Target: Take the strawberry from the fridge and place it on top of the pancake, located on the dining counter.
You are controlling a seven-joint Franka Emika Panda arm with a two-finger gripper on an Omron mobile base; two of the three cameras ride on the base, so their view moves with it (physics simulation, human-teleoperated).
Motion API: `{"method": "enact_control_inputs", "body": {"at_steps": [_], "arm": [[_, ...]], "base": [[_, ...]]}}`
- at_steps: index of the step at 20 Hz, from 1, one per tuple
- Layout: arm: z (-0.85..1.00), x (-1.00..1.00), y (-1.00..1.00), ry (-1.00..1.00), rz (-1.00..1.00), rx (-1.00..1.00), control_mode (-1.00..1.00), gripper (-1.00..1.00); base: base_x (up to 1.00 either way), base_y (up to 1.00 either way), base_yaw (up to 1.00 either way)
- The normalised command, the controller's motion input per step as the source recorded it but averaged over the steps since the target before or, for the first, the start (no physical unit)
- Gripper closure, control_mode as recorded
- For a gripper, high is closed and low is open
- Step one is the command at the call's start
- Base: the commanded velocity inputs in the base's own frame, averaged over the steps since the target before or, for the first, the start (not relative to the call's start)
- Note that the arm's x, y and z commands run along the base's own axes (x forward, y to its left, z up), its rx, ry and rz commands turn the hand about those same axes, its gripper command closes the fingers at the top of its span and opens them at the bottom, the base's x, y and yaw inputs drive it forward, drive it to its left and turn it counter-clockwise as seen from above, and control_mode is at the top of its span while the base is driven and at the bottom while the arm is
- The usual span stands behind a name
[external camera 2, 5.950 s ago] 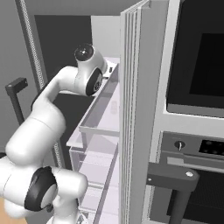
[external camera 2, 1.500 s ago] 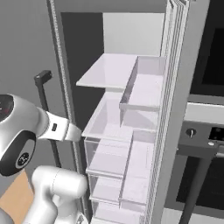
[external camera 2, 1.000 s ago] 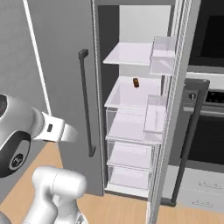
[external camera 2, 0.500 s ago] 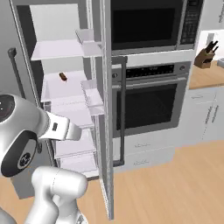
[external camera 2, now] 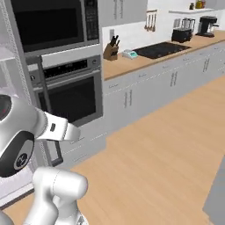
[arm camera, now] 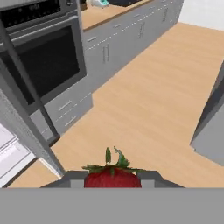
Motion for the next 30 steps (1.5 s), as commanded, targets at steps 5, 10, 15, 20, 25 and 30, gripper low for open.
{"method": "enact_control_inputs", "body": {"at_steps": [5,10,15,20,25,30], "arm": [[0.0,0.0,0.0,0.0,0.0,0.0,1.0,1.0],[0.0,0.0,0.0,0.0,0.0,0.0,1.0,1.0],[0.0,0.0,0.0,0.0,0.0,0.0,1.0,1.0],[0.0,0.0,0.0,0.0,0.0,0.0,1.0,1.0],[0.0,0.0,0.0,0.0,0.0,0.0,1.0,1.0],[0.0,0.0,0.0,0.0,0.0,0.0,1.0,1.0]], "base": [[0.09,-0.79,-0.66],[0.12,-0.94,-0.6],[0.11,-1.0,-0.54],[0.04,-1.0,-0.51],[0.14,-1.0,-0.44],[0.5,-0.99,-0.25]]}}
